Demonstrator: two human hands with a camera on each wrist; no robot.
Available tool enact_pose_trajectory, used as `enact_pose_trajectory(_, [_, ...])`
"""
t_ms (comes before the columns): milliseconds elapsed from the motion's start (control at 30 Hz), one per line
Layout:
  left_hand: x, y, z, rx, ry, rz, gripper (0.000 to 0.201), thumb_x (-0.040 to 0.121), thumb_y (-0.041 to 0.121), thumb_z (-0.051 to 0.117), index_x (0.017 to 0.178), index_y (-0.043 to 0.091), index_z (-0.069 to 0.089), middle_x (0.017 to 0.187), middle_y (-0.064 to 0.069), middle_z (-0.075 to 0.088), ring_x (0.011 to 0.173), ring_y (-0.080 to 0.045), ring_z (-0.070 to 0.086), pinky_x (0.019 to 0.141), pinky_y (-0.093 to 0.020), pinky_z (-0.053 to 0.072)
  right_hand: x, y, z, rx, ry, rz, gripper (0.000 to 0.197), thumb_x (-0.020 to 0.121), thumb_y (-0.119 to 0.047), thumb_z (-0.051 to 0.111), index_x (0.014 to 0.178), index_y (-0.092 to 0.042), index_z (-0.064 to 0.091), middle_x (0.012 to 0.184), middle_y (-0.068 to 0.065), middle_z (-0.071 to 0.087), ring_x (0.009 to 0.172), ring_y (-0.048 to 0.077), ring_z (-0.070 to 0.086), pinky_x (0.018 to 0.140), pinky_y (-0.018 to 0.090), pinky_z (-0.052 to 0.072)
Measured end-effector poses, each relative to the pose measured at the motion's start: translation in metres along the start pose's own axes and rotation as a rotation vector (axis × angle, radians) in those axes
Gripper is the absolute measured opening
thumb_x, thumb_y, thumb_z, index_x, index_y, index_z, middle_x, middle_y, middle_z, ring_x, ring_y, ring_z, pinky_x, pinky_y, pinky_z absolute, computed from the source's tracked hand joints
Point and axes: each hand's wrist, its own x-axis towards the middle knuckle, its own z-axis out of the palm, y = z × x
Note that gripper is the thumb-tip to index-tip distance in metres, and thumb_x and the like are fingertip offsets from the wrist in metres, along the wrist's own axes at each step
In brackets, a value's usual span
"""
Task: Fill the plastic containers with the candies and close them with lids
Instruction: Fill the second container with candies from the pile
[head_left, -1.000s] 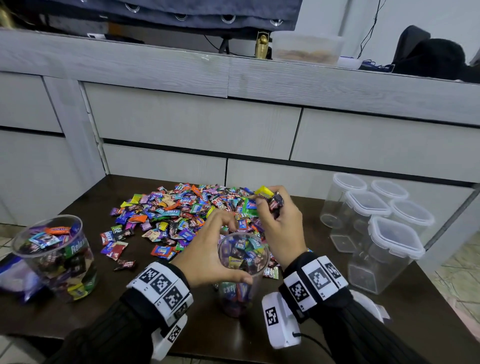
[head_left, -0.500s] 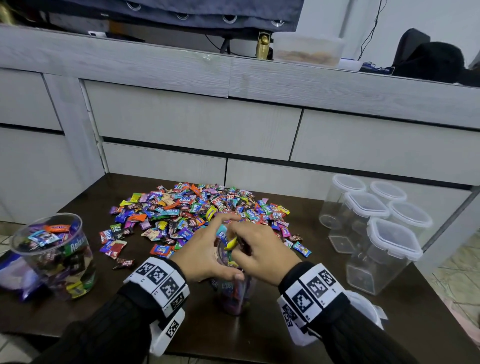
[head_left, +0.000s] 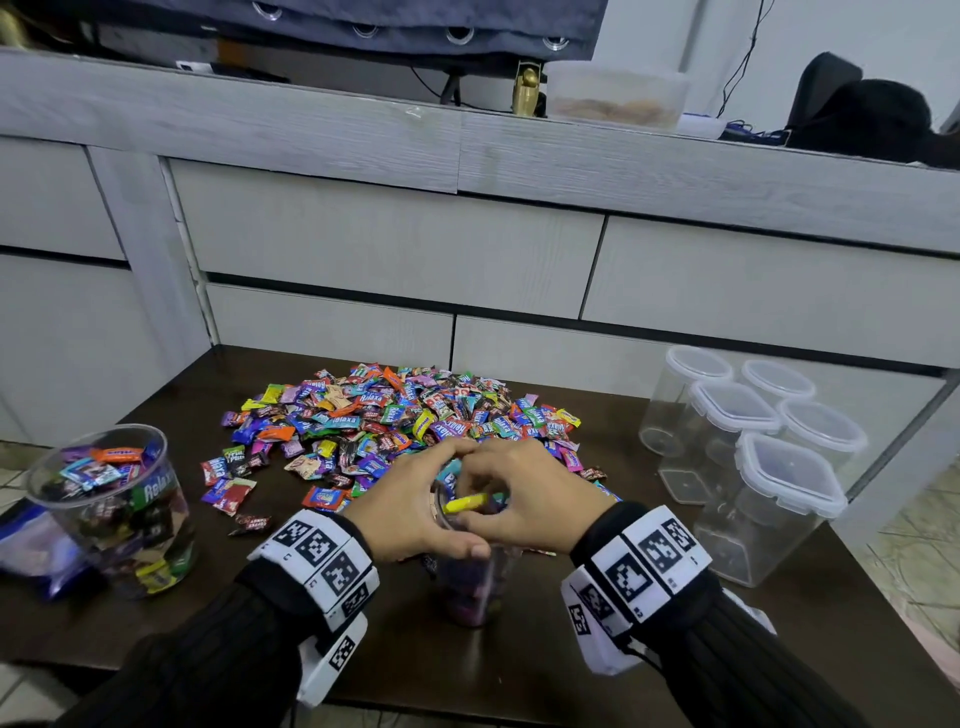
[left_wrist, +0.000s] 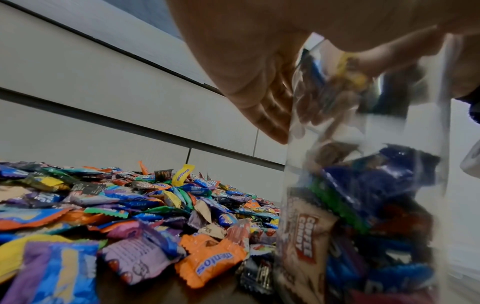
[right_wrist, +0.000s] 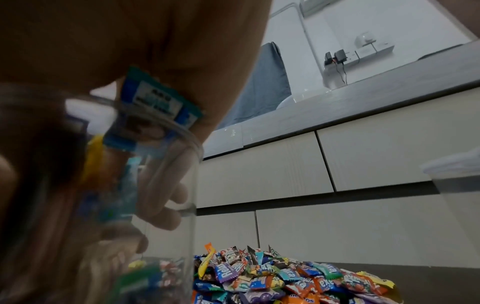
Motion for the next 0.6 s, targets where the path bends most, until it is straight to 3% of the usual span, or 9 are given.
enact_pose_trajectory(100, [0.000,0.003,0.000,-0.023,0.016,0.011,0.082,0.048,0.050,0.086,0.120,0.034,0.051,0.112,0.010,0.066,0.108,-0.006,0.063,0.095,-0.040,0.051,0.004,0.002,-0.004,0.003,-0.065,0.068,0.017,0.074,-0.020,0.077,0.083,-0.009,0.068,0.089,0.004,0.067,0.079,0.013,0.062,0.075,0.026,0.050])
enact_pose_trajectory(167, [0.000,0.003,-0.001,-0.029,0.011,0.012,0.079,0.049,0.049,0.087,0.118,0.033,0.051,0.110,0.010,0.067,0.108,-0.008,0.063,0.095,-0.041,0.051,0.005,0.004,-0.002,0.062,-0.058,0.091,0.017,0.073,-0.018,0.079,0.082,-0.010,0.067,0.085,0.003,0.069,0.078,0.011,0.064,0.076,0.025,0.052])
enact_pose_trajectory(233, [-0.001,0.002,-0.001,-0.044,-0.003,0.013,0.083,0.050,0.050,0.087,0.122,0.031,0.051,0.113,0.008,0.066,0.111,-0.010,0.062,0.096,-0.043,0.050,0.005,0.006,0.001,0.198,0.022,0.130,0.014,0.077,-0.019,0.078,0.078,-0.011,0.066,0.079,0.003,0.070,0.075,0.011,0.065,0.072,0.025,0.053])
enact_pose_trajectory(367, [-0.002,-0.001,0.001,-0.075,-0.026,-0.003,0.095,0.051,0.050,0.087,0.132,0.023,0.046,0.122,0.003,0.063,0.118,-0.014,0.059,0.102,-0.047,0.047,0.007,0.006,0.009,0.555,0.252,0.264,0.018,0.092,-0.018,0.060,0.076,-0.011,0.062,0.080,0.010,0.070,0.073,0.020,0.069,0.073,0.037,0.057])
enact_pose_trajectory(433, [-0.001,-0.003,0.001,-0.062,-0.039,-0.017,0.106,0.050,0.053,0.087,0.140,0.022,0.040,0.129,0.002,0.060,0.124,-0.016,0.055,0.106,-0.047,0.044,0.009,0.004,0.011,0.695,0.339,0.275,0.021,0.095,-0.013,0.055,0.076,-0.007,0.061,0.078,0.011,0.068,0.071,0.020,0.068,0.071,0.034,0.058])
enact_pose_trajectory(533, [0.000,-0.005,0.000,-0.065,-0.051,-0.023,0.108,0.050,0.056,0.087,0.141,0.025,0.039,0.133,0.004,0.058,0.126,-0.014,0.053,0.107,-0.045,0.043,0.011,0.003,0.011,0.930,0.451,0.266,0.023,0.096,-0.006,0.051,0.074,0.000,0.057,0.078,0.015,0.066,0.071,0.022,0.066,0.068,0.029,0.056])
enact_pose_trajectory(600, [0.001,-0.006,0.001,-0.073,-0.053,-0.024,0.099,0.050,0.055,0.087,0.135,0.035,0.041,0.133,0.007,0.058,0.125,-0.011,0.054,0.107,-0.043,0.044,0.011,0.005,0.008,1.027,0.519,0.258,0.024,0.095,-0.004,0.049,0.074,-0.001,0.058,0.078,0.015,0.065,0.071,0.023,0.066,0.068,0.030,0.056])
